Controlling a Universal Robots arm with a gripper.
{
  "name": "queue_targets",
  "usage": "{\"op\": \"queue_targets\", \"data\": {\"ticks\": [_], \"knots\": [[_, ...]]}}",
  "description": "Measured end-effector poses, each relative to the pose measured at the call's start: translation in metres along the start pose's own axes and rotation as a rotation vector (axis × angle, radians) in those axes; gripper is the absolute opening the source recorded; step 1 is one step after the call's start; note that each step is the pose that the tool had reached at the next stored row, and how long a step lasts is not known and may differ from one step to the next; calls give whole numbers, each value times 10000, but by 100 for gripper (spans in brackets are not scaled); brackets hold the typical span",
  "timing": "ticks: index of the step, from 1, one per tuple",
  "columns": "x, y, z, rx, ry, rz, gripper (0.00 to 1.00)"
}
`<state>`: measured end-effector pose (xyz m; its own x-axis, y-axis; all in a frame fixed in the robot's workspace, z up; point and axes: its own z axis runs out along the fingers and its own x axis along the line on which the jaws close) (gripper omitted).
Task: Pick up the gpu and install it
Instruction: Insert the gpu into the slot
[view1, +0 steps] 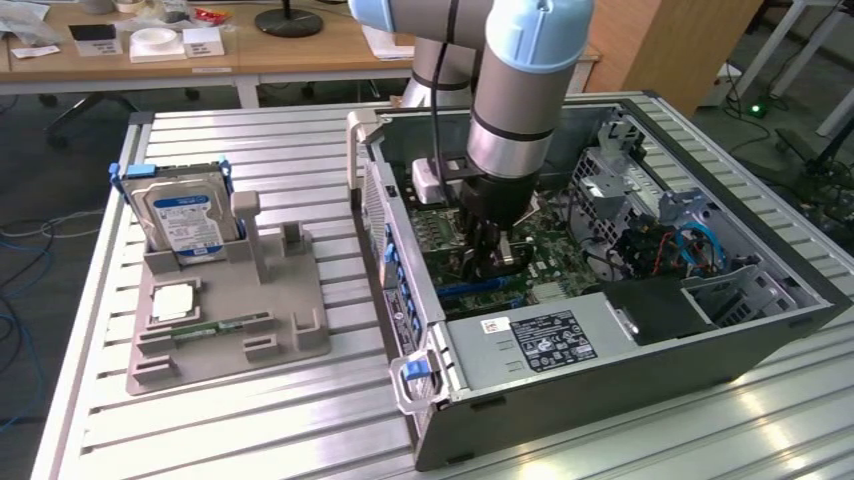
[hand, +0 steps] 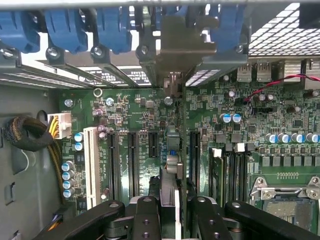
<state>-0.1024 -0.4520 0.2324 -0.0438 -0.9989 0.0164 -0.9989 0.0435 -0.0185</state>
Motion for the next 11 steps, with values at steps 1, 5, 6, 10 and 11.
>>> {"op": "queue_targets", "data": {"ticks": [1, 5, 6, 10, 11], "knots": [[0, 0, 0, 19, -1, 0, 28], [0, -1, 0, 76, -3, 0, 28], [0, -1, 0, 86, -3, 0, 28], [0, 0, -1, 96, -2, 0, 28], [0, 0, -1, 96, -2, 1, 28]]}}
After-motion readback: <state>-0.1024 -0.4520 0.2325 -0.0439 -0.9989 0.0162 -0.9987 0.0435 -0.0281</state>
